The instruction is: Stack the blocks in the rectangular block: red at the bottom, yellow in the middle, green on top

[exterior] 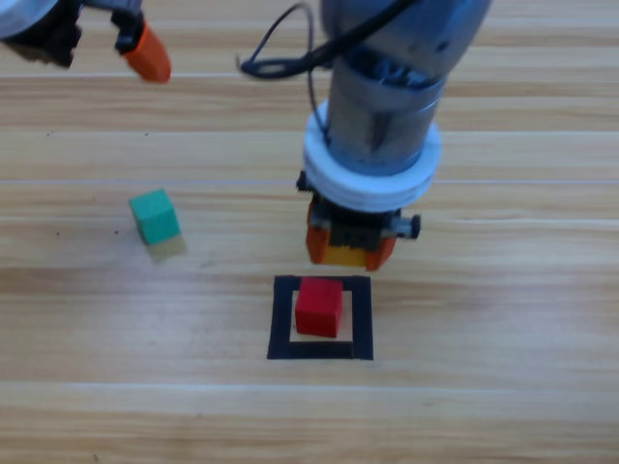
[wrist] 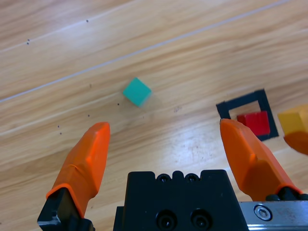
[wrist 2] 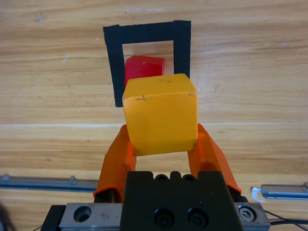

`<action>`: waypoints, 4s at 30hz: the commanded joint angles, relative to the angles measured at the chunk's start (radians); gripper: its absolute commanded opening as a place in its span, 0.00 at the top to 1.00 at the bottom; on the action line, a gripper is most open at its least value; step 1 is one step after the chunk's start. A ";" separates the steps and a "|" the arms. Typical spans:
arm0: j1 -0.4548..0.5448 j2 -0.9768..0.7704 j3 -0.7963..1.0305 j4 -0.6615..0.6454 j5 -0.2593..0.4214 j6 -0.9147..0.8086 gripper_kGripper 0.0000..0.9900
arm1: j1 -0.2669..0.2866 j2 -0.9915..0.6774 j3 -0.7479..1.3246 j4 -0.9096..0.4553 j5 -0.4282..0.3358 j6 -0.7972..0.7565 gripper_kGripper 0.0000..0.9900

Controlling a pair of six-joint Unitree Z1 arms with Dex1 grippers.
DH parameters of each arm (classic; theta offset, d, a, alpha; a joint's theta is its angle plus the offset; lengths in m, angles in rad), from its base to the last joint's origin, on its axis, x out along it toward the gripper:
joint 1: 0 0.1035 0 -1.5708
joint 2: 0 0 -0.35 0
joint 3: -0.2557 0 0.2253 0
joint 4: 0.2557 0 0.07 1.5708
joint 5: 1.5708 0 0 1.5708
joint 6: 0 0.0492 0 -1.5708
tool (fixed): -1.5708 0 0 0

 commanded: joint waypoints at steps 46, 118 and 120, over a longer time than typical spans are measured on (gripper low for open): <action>0.179 -0.064 0.272 -0.193 -0.149 0.084 0.02 | 0.051 0.256 -0.189 0.099 -0.023 0.032 0.00; 0.209 0.670 -0.130 -0.049 -0.155 -0.526 0.71 | -0.012 -0.560 0.914 -0.576 -0.060 -0.555 0.00; 0.204 0.661 -0.135 -0.046 -0.149 -0.517 0.82 | -0.012 -0.565 0.914 -0.578 -0.060 -0.566 0.00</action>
